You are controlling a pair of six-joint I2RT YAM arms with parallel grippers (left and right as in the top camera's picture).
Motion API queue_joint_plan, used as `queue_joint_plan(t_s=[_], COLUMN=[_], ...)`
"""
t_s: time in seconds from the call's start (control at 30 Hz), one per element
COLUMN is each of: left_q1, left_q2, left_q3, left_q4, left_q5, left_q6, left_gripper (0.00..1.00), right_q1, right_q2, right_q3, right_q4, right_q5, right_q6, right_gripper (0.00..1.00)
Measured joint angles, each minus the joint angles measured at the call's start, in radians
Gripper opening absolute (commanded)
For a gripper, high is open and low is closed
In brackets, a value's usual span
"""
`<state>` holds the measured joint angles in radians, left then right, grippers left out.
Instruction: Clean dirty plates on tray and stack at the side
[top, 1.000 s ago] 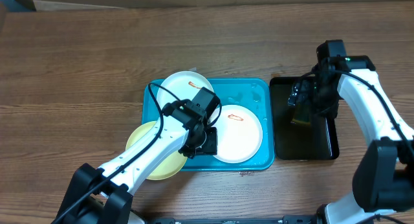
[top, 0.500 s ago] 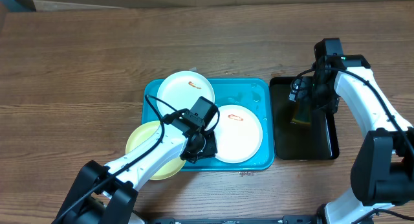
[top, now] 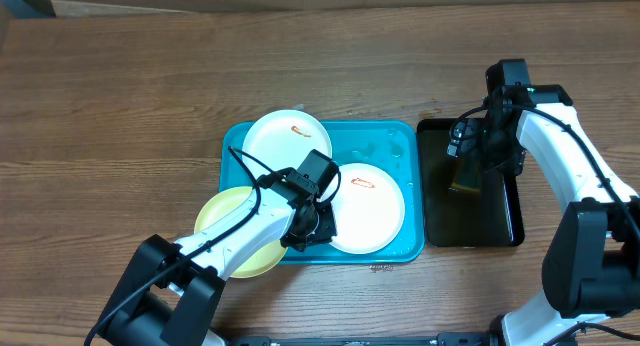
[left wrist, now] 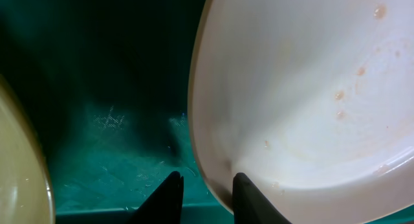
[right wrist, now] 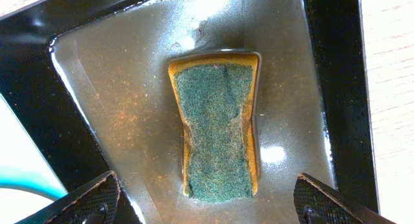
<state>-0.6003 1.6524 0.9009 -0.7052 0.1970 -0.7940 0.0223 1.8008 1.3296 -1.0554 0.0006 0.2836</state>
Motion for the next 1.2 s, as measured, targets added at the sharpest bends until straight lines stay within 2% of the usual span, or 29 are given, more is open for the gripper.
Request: queue_joint_plan(t_s=[0.1, 0.23, 0.47, 0.67, 0.77, 0.83, 0.97, 1.1, 1.2], left_q1=[0.000, 0.000, 0.013, 0.013, 0.013, 0.013, 0.013, 0.013, 0.013], left_q2=[0.000, 0.000, 0.000, 0.000, 0.000, 0.000, 0.000, 0.000, 0.000], left_q3=[0.000, 0.000, 0.056, 0.127, 0.134, 0.134, 0.134, 0.134, 0.134], left_q4=[0.003, 0.003, -0.014, -0.082, -0.082, -0.084, -0.085, -0.085, -0.085], left_q5=[0.001, 0.009, 0.008, -0.069, -0.118, -0.139, -0.149, -0.145, -0.145], left_q6=[0.000, 0.010, 0.098, 0.200, 0.244, 0.267, 0.293, 0.288, 0.261], left_gripper=[0.23, 0.05, 0.04, 0.08, 0.13, 0.24, 0.35, 0.39, 0.39], right_q1=[0.000, 0.000, 0.000, 0.000, 0.000, 0.000, 0.000, 0.007, 0.013], right_q2=[0.000, 0.000, 0.000, 0.000, 0.000, 0.000, 0.000, 0.000, 0.000], right_q3=[0.000, 0.000, 0.000, 0.000, 0.000, 0.000, 0.000, -0.001, -0.021], right_q4=[0.000, 0.000, -0.029, -0.051, -0.056, -0.062, -0.103, -0.129, -0.064], right_q5=[0.000, 0.000, 0.000, 0.000, 0.000, 0.000, 0.000, 0.000, -0.001], right_q6=[0.000, 0.000, 0.000, 0.001, 0.000, 0.000, 0.002, 0.008, 0.010], right_gripper=[0.88, 0.88, 0.88, 0.88, 0.88, 0.88, 0.88, 0.86, 0.82])
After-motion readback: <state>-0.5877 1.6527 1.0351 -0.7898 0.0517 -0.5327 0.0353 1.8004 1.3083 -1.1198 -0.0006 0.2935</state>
